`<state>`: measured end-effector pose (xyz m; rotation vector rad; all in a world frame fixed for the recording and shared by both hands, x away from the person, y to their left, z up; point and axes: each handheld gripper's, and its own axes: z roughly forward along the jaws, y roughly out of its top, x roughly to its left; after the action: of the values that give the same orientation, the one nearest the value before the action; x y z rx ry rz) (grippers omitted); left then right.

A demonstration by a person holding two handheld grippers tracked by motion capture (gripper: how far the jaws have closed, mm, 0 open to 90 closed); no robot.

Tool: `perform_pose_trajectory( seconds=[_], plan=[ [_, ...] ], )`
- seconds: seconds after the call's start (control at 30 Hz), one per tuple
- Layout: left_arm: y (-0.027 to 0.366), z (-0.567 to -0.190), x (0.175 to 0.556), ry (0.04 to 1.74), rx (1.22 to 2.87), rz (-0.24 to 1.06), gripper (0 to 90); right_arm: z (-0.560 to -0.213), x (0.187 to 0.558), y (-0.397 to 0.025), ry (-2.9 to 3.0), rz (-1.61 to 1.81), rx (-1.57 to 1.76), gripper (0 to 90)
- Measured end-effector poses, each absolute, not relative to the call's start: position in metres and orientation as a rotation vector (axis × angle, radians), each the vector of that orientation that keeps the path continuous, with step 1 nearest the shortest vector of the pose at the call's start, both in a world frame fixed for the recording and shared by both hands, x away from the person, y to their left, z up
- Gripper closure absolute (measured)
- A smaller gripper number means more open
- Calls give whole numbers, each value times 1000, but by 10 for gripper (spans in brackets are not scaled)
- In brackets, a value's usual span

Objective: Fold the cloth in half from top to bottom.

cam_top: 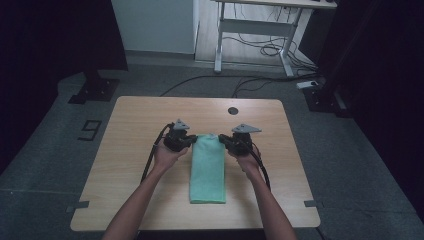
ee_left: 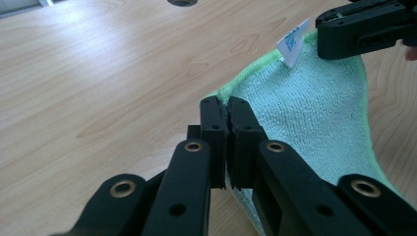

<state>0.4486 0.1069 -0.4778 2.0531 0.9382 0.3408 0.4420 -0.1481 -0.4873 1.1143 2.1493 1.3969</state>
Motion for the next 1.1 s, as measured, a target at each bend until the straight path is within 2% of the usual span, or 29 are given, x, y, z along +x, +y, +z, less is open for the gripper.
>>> perform_pose_trajectory(
  seconds=[0.3,0.5,0.6,0.83,1.1],
  plan=[
    [105,-480,458,943,2075,357,866,-491,446,-146,2155,1378,1116,853],
    [103,-456,468,914,2030,388,866,-467,452,-149,2099,1405,1101,852],
    [101,-459,464,897,2032,398,866,-460,450,-151,2083,1408,1081,853],
    [98,-477,460,902,2051,388,864,-481,445,-151,2117,1354,1095,851],
    [99,-470,451,843,2055,414,862,-477,438,-156,2102,1385,1062,849]
  ],
)
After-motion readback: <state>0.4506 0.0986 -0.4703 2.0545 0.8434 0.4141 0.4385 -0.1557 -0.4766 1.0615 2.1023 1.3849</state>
